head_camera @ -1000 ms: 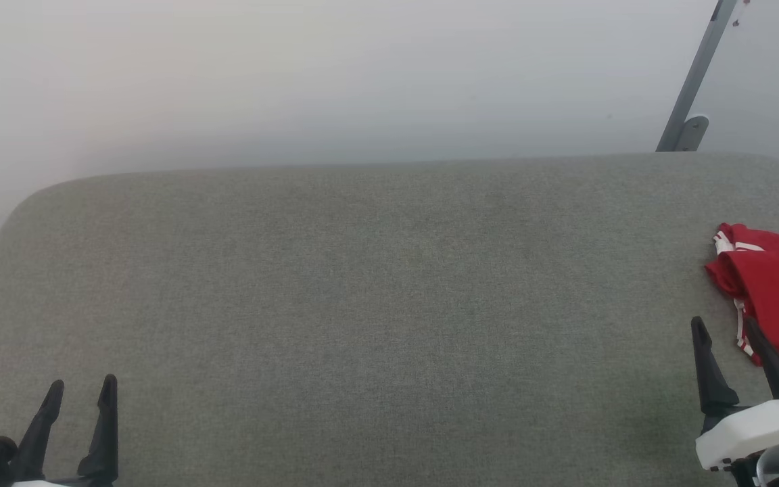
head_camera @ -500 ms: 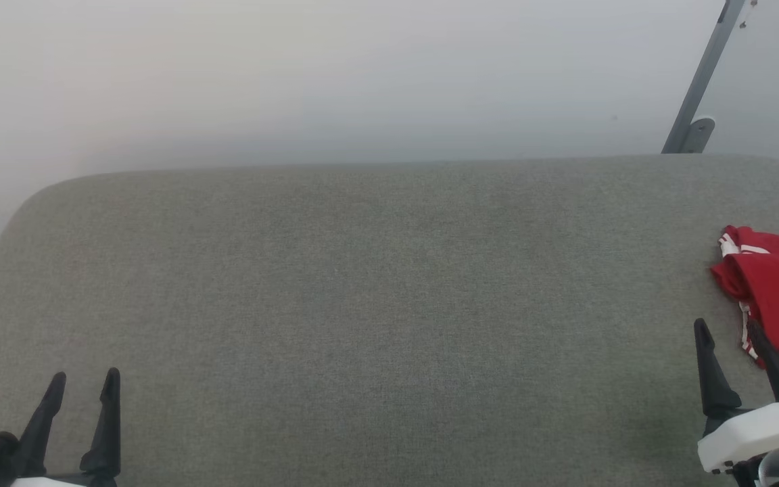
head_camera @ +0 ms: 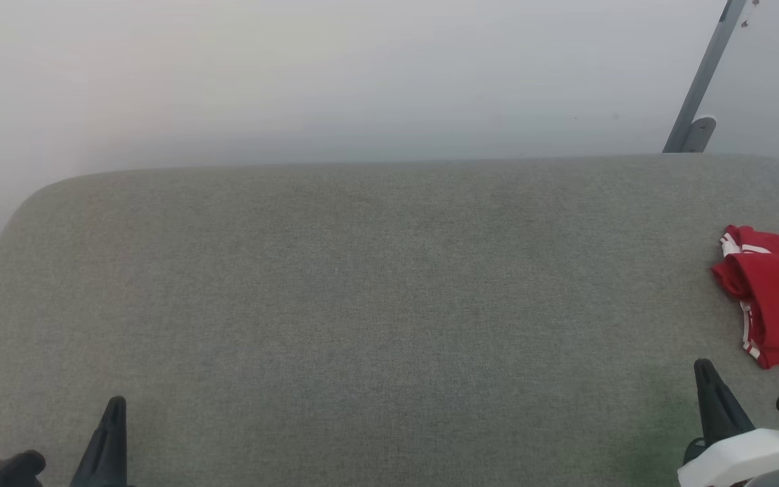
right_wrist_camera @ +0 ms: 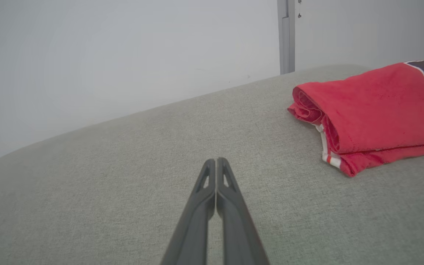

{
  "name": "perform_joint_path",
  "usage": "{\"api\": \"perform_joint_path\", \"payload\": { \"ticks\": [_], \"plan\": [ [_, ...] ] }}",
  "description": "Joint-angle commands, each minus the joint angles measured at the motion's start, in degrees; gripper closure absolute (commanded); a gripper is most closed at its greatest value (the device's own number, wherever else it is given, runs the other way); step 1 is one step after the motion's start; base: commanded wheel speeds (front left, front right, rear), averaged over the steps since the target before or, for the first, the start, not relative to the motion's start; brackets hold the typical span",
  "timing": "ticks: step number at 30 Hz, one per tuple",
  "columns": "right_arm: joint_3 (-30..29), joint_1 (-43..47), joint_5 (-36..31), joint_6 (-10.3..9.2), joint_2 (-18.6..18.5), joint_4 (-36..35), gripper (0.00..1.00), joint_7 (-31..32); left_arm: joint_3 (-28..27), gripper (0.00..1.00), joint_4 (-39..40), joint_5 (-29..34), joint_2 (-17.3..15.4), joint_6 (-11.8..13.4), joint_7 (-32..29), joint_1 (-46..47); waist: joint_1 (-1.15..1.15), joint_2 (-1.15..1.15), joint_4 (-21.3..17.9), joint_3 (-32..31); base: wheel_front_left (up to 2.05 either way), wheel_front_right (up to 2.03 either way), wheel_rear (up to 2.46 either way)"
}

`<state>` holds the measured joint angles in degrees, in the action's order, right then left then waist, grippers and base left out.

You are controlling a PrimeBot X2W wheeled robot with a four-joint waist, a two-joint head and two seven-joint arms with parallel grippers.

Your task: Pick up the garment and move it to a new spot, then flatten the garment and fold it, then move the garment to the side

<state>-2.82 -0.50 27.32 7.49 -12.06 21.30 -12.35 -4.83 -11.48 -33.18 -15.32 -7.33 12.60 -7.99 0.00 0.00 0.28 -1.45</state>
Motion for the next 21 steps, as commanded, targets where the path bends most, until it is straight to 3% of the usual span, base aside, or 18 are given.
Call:
{"api": "perform_joint_path", "payload": {
  "ticks": [1,21],
  "plan": [
    [-0.5,-1.7,2.3,0.00,-0.1,-1.2,1.00,0.6,-0.5,1.00,0.6,-2.3,-0.3,0.0,-0.6,1.7,0.00,0.00,0.0,0.0,0.00,0.00,0.00],
    [-1.3,-2.8,18.9,0.00,2.3,-3.0,1.00,5.4,-0.9,1.00,-0.1,-17.3,3.0,-0.1,-5.5,5.2,0.00,0.00,0.0,0.3,0.00,0.00,0.00]
  ]
}}
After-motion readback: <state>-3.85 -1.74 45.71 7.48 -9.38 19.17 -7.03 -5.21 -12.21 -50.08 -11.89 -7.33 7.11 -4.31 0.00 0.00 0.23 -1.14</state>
